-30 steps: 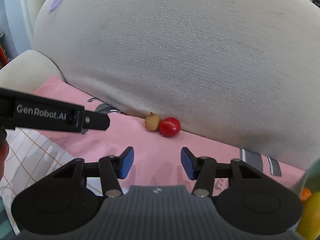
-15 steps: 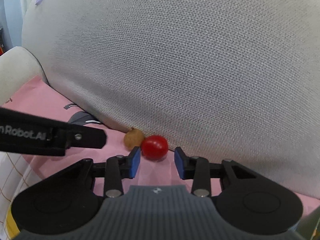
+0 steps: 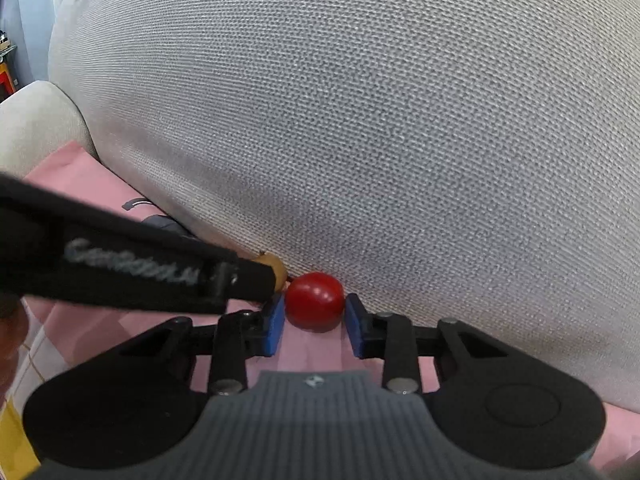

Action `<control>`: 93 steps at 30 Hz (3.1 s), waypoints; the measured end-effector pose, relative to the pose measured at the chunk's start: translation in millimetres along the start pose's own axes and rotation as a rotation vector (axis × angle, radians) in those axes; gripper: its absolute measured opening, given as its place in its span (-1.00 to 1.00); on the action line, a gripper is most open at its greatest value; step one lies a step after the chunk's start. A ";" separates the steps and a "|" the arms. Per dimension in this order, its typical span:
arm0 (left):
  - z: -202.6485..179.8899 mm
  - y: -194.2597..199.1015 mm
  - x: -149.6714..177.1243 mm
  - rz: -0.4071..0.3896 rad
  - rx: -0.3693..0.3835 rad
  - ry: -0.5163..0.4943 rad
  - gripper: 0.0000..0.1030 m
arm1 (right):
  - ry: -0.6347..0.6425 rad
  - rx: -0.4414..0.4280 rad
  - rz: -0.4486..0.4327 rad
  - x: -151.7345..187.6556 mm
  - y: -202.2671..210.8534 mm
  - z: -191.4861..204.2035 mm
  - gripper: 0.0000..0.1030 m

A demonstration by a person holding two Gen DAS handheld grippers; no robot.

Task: Organize fruits
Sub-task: 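Grasp the red cherry tomato with the right tool while the left tool grasps the small brown fruit, then carry the tomato and brown fruit over the green colander with both tools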

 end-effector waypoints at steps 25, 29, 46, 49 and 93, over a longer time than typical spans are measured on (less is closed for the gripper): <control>-40.3 -11.7 5.5 0.002 -0.008 -0.021 -0.45 | 0.007 0.031 -0.012 -10.0 31.1 -7.8 -0.43; -49.8 9.6 6.4 -0.017 -0.005 -0.046 -0.45 | 0.017 0.026 -0.023 -16.4 42.0 -4.2 -0.43; -93.9 119.9 25.4 -0.079 0.041 -0.150 -0.45 | -0.046 0.037 -0.085 -0.4 160.9 -0.4 -0.43; -105.3 132.3 33.3 -0.077 0.052 -0.162 -0.45 | -0.057 0.050 -0.091 7.5 179.4 -2.1 -0.43; -277.9 68.6 64.4 0.075 0.215 -0.407 -0.45 | -0.116 0.235 -0.078 76.9 245.8 -180.6 -0.43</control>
Point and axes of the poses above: each gripper's, at about its wrist camera, not at the fingertips, and y roughly against the way its jaws point, z to its left, x to its underside, the point moved 4 cm from there along -y, roughly the way its jaws point, and after that the axes turned 7 degrees about -z, right-handed, at the moved point
